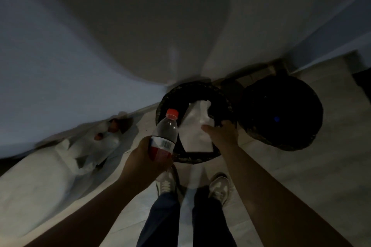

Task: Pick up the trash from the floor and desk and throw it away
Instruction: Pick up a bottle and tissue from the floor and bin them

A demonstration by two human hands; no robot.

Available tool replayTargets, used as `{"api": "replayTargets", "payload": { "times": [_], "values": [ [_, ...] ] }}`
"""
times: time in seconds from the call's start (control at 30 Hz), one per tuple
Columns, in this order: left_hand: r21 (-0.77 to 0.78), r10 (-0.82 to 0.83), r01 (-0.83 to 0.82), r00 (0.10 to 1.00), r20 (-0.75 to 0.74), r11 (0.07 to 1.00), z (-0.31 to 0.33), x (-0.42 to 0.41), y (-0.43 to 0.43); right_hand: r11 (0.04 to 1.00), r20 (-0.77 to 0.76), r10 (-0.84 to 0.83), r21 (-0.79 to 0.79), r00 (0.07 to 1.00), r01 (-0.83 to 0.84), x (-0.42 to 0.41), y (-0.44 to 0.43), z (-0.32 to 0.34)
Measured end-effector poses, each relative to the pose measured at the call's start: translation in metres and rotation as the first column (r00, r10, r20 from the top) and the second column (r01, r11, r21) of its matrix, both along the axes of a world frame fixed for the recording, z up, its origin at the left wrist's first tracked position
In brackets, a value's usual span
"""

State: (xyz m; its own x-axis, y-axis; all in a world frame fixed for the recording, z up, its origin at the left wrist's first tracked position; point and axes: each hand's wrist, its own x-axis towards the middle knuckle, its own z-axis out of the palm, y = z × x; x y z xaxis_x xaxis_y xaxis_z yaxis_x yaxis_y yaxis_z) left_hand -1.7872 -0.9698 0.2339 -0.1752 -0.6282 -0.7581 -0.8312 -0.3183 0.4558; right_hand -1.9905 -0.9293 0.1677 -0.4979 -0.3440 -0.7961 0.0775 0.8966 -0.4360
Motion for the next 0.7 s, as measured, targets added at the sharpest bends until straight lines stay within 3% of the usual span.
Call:
{"api": "replayTargets", "payload": {
  "times": [0.17,0.33,0.57,0.7],
  "values": [
    [0.016,0.005,-0.004,1.000,-0.008,1.000,-0.004,0.003,-0.008,0.955,-0.128,0.294,0.067,0.947,-0.287,0.003,0.006,0.008],
    [0.005,-0.043,0.043,0.999,-0.022,0.999,-0.001,-0.013,-0.012,0.735,-0.226,0.678,0.200,0.700,-0.647,-0.017,0.029,0.019],
    [0.004,-0.154,0.155,0.986,-0.059,0.988,0.007,-0.062,-0.012,0.671,-0.182,0.740,0.266,0.648,-0.692,-0.065,0.069,0.041],
    [0.001,-0.206,0.206,0.976,-0.071,0.978,0.006,-0.106,-0.005,0.745,-0.199,0.664,0.254,0.721,-0.616,-0.094,0.100,0.054]
  ]
}}
